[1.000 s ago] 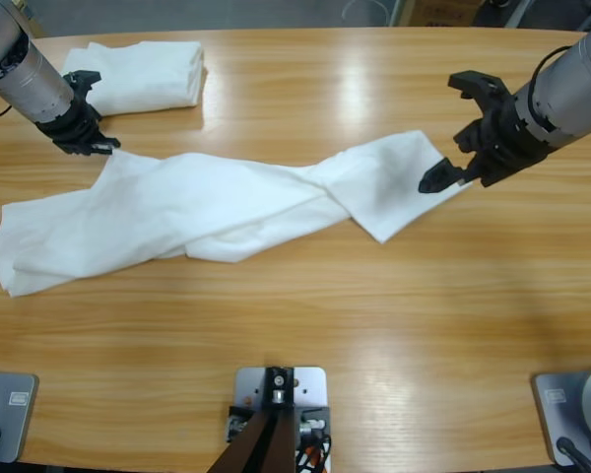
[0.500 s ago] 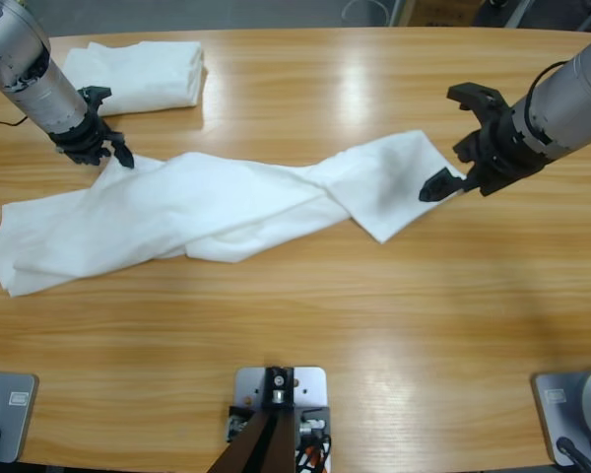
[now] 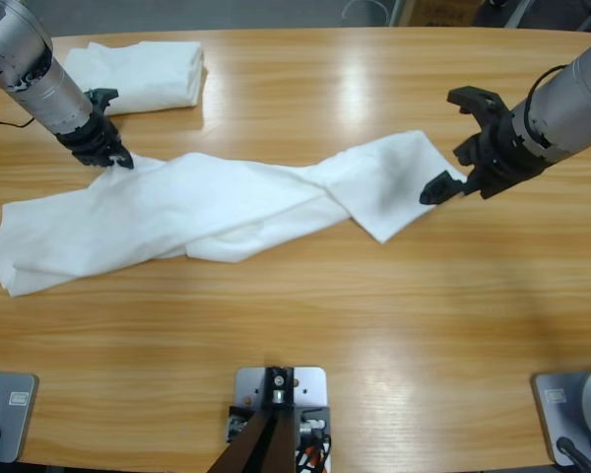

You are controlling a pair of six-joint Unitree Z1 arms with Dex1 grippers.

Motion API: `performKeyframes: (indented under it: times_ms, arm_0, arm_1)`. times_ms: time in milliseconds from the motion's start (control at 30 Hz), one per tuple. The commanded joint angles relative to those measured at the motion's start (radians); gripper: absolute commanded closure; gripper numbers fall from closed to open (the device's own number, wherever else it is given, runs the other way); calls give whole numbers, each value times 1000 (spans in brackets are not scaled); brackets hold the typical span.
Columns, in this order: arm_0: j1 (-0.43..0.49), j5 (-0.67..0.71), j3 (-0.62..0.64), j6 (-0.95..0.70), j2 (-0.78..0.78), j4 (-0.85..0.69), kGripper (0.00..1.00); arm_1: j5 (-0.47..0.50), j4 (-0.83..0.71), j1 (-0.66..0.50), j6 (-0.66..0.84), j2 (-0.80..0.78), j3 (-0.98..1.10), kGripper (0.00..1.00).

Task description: Fold clothes

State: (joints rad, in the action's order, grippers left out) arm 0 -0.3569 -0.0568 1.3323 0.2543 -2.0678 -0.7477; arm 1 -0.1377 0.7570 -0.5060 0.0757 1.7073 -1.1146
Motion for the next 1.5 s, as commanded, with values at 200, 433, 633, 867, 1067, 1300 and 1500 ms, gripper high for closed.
performKeyframes:
  times_ms: [200, 433, 633, 867, 1067, 1300, 1500]
  arm_0:
    - [1, -29, -78, 15, 68, 31, 1000]
    - [-5, -12, -143, 37, 132, 38, 1000]
    - [-14, 12, -166, 85, 230, 37, 1000]
    - [-57, 12, -175, 117, 259, 37, 1000]
    - [-77, 12, -194, 141, 287, 35, 1000]
    - [-81, 8, -220, 146, 309, 32, 1000]
    - [-80, -3, -243, 148, 337, 31, 1000]
  arm_1:
    - [-42, -3, -11, 14, -15, 25, 110]
    - [-71, -96, 4, 197, 22, 119, 105]
    - [-34, -192, 142, 299, 69, 141, 123]
    - [-110, -217, 181, 336, 93, 134, 524]
    - [-67, -248, 284, 313, 176, 109, 446]
    - [-59, -254, 287, 291, 272, 64, 384]
    - [-74, -269, 283, 280, 318, 51, 397]
